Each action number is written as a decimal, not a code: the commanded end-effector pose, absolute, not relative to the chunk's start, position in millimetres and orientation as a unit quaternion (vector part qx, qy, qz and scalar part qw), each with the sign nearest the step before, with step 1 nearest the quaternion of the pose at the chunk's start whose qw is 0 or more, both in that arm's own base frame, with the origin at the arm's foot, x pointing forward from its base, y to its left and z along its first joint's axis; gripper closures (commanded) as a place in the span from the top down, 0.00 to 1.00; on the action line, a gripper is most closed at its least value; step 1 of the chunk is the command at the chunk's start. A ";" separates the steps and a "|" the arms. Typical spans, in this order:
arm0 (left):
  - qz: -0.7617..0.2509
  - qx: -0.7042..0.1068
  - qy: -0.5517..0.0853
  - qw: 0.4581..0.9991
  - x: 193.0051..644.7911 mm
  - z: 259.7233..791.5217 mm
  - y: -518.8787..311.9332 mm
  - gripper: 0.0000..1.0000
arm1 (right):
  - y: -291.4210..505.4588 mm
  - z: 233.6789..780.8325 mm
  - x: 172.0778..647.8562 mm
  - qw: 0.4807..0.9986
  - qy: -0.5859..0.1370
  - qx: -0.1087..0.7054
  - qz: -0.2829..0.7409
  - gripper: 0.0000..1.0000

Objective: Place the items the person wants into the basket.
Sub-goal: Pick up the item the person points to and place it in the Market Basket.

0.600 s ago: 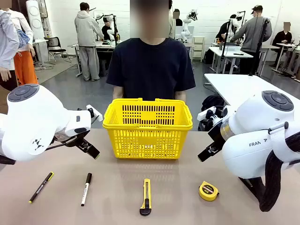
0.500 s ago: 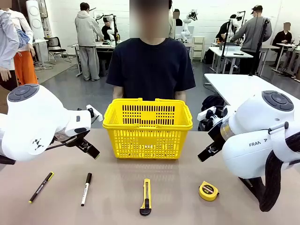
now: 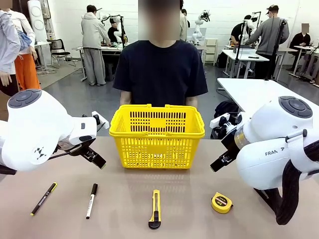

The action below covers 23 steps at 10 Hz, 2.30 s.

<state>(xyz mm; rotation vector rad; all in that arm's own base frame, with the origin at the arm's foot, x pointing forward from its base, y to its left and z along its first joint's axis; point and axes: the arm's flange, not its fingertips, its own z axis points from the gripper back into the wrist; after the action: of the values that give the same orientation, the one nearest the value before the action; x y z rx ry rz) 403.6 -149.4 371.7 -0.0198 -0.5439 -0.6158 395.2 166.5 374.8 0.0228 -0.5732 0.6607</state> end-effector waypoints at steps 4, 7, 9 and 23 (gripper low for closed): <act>-0.299 -0.010 -0.264 0.917 403.6 371.8 -149.4 1.00 | 166.5 374.7 395.2 0.906 -0.277 0.011 0.320 1.00; -0.299 -0.010 -0.264 0.917 403.6 371.8 -149.4 1.00 | 166.5 374.7 395.2 0.906 -0.277 0.011 0.320 1.00; -0.299 -0.010 -0.264 0.917 403.6 371.8 -149.4 1.00 | 166.5 374.7 395.2 0.906 -0.277 0.011 0.320 1.00; -0.320 0.088 -0.336 0.882 291.1 592.5 -131.6 1.00 | 143.7 585.0 241.3 0.898 -0.328 -0.113 0.272 1.00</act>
<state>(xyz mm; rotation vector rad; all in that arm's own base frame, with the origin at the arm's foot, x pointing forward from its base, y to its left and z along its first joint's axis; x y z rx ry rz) 289.8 -124.8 587.7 0.1582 -0.7076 -0.6573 253.9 132.7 577.5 -0.1793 -0.6617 0.5819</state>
